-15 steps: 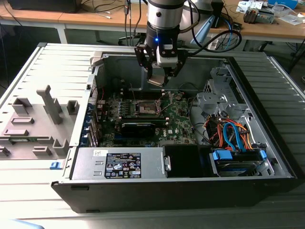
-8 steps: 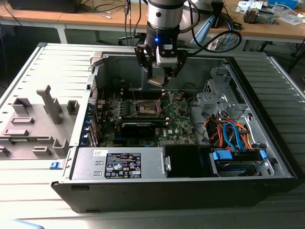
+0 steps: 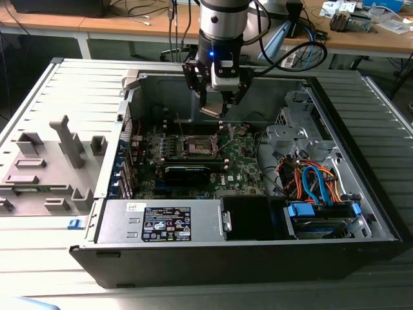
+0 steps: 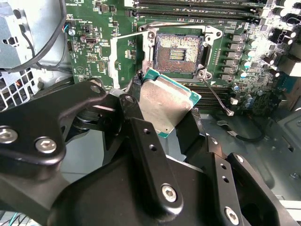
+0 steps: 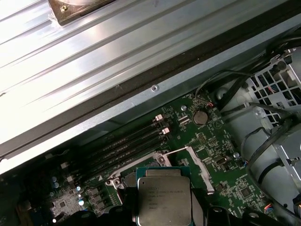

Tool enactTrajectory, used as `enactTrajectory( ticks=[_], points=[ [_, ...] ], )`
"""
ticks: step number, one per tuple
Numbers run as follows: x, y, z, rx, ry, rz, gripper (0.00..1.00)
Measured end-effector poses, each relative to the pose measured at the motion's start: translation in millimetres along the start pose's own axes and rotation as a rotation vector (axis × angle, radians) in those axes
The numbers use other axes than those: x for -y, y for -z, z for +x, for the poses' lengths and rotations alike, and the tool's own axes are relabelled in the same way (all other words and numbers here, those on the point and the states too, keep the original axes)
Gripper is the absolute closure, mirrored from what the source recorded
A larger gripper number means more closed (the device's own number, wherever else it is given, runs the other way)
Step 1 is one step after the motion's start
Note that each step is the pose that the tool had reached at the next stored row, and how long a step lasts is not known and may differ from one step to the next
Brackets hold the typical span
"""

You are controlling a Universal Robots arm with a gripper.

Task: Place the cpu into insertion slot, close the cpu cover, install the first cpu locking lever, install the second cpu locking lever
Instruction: 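Place the cpu into insertion slot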

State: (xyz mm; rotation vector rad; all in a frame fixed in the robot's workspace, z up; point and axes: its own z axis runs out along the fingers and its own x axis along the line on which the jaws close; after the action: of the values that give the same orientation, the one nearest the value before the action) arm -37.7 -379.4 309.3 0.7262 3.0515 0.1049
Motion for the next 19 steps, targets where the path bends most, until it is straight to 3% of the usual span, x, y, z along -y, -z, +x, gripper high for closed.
enactTrajectory(
  ticks=[19],
  points=[
    [0.0,-0.6,0.0,0.0027,-0.028,0.0013,0.45]
  ],
)
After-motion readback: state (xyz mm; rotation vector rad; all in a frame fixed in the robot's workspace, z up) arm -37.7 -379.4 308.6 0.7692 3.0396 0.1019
